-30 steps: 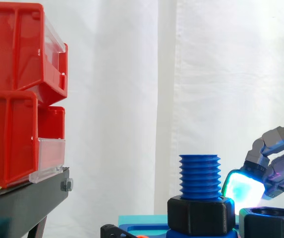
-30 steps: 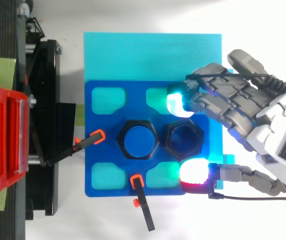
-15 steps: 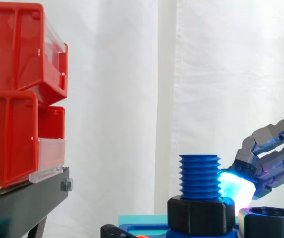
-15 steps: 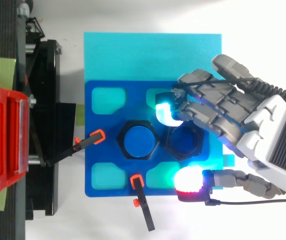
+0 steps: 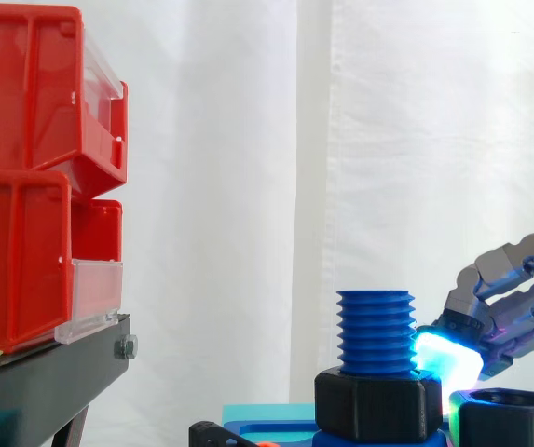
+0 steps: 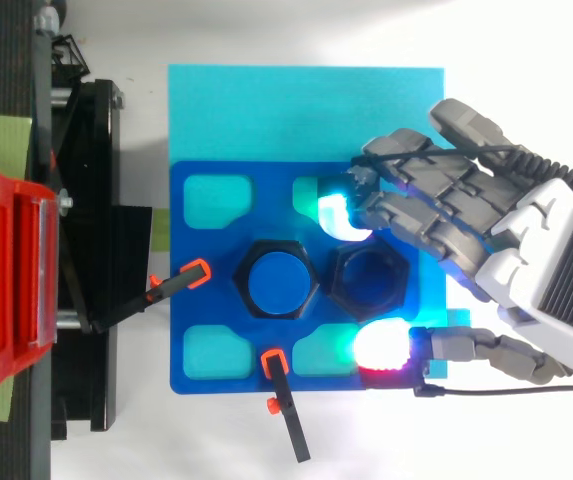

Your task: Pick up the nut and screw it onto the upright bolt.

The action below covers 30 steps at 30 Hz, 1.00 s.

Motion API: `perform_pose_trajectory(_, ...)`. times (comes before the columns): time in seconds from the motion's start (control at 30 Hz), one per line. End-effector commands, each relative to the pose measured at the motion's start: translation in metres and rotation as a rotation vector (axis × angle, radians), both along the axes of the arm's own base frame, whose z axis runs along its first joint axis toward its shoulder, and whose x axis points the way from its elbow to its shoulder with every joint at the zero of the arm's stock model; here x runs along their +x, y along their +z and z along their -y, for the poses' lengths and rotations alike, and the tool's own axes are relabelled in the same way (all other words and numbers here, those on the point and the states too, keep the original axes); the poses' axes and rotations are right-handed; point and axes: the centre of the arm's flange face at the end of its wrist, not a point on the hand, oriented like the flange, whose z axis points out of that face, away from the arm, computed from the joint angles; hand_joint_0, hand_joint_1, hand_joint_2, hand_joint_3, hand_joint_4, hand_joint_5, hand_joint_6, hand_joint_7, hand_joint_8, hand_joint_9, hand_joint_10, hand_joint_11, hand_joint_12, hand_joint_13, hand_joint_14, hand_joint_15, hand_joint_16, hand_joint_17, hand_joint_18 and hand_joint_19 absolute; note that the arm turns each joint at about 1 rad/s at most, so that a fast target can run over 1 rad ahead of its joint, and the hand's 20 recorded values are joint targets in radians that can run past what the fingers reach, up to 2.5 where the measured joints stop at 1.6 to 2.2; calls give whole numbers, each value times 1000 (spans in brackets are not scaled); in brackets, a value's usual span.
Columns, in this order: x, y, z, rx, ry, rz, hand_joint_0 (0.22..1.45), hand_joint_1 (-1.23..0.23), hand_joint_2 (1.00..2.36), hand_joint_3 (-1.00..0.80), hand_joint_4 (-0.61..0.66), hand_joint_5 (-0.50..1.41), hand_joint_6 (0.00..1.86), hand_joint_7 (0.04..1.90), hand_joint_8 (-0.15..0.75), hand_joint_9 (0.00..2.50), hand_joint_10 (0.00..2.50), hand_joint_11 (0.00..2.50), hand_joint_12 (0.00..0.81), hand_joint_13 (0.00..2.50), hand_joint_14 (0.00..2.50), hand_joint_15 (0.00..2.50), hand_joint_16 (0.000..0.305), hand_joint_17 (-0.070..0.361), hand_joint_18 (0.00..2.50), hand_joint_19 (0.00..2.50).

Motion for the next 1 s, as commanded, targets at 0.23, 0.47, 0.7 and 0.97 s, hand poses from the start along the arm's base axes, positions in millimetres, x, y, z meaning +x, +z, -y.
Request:
perform_pose_trajectory(0.23, -2, -2, 4, -9, -3, -20, 435, -698, 1000, -500, 233, -204, 503, 844, 305, 428, 0, 0, 410, 368, 0, 0, 59, 132, 390, 115)
perform_pose_trajectory(0.47, -2, -2, 4, -9, -3, -20, 479, -684, 1000, -500, 274, -174, 503, 1023, 301, 509, 0, 33, 387, 420, 0, 0, 54, 121, 446, 132)
perform_pose_trajectory(0.7, -1, 0, 5, -9, -5, -18, 527, -692, 1000, -500, 222, -142, 502, 1227, 291, 609, 3, 109, 363, 501, 0, 1, 49, 111, 521, 180)
perform_pose_trajectory(0.97, -1, 1, 5, -7, -5, -16, 538, -691, 1000, -500, 214, -134, 501, 1277, 290, 635, 4, 125, 359, 520, 0, 15, 48, 109, 546, 202)
